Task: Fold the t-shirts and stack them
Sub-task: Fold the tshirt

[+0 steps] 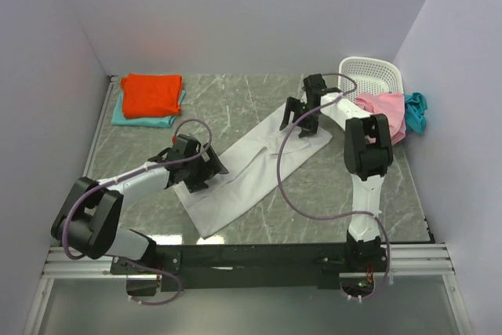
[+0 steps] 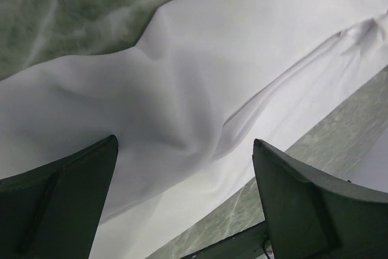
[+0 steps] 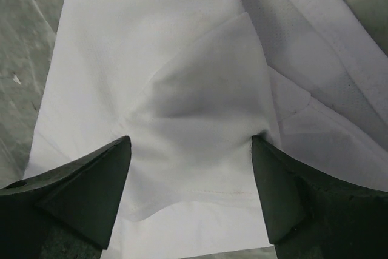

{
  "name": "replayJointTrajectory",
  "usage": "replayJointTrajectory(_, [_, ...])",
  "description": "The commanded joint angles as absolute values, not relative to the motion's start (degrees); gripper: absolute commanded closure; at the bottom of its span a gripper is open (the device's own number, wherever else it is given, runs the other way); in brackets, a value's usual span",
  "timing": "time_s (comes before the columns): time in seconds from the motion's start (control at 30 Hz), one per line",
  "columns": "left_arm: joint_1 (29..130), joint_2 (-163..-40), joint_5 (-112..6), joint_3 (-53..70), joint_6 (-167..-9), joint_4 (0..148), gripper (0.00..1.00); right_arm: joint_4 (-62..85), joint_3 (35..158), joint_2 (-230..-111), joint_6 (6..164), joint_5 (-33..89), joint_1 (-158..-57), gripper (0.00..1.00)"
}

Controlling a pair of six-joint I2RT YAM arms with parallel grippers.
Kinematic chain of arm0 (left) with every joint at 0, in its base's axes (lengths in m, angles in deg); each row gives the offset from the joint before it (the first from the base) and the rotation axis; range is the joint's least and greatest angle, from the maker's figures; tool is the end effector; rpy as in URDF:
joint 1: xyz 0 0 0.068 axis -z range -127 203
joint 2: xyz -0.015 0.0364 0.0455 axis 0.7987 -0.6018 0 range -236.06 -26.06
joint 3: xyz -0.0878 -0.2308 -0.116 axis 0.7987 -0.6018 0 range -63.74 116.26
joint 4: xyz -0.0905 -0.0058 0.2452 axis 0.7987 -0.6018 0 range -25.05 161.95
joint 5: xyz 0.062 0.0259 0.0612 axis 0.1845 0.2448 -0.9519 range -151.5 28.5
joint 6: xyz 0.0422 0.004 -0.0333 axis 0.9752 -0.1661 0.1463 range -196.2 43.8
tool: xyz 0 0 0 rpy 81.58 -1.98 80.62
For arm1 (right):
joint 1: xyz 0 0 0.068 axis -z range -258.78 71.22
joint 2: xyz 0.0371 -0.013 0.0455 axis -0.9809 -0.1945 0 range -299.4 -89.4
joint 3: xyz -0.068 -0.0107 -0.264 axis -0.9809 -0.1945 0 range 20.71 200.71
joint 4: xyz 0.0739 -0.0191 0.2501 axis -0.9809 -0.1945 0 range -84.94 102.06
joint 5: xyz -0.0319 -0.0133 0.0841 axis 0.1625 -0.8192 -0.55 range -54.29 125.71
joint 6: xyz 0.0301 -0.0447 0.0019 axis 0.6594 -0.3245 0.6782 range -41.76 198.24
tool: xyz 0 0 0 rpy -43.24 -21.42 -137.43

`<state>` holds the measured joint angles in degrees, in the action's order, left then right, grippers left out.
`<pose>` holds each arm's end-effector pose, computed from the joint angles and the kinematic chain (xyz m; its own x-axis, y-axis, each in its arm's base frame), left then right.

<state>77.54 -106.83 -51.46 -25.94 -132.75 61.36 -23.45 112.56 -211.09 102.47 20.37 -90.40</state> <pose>0.2363 -0.1147 0.1633 -0.8231 -0.5274 -0.2105 -0.3333 0.7488 -0.5729 0.4353 0.0991 0.1699 -0.9359 0.2116 -0.2818 0.0896 0.9163 0.3904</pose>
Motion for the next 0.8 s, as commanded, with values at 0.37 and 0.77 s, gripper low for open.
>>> replayJointTrajectory(0.37, [93.0, -102.6, -56.5, -31.1, -146.4, 66.1, 0.01, -30.6, 144.2, -230.5, 99.2, 13.5, -96.9, 0.10])
replayJointTrajectory(0.77, [105.1, -105.6, -61.0, -28.0, -150.9, 66.4, 0.01, -21.5, 153.7, -236.7, 103.4, 9.5, -101.0, 0.08])
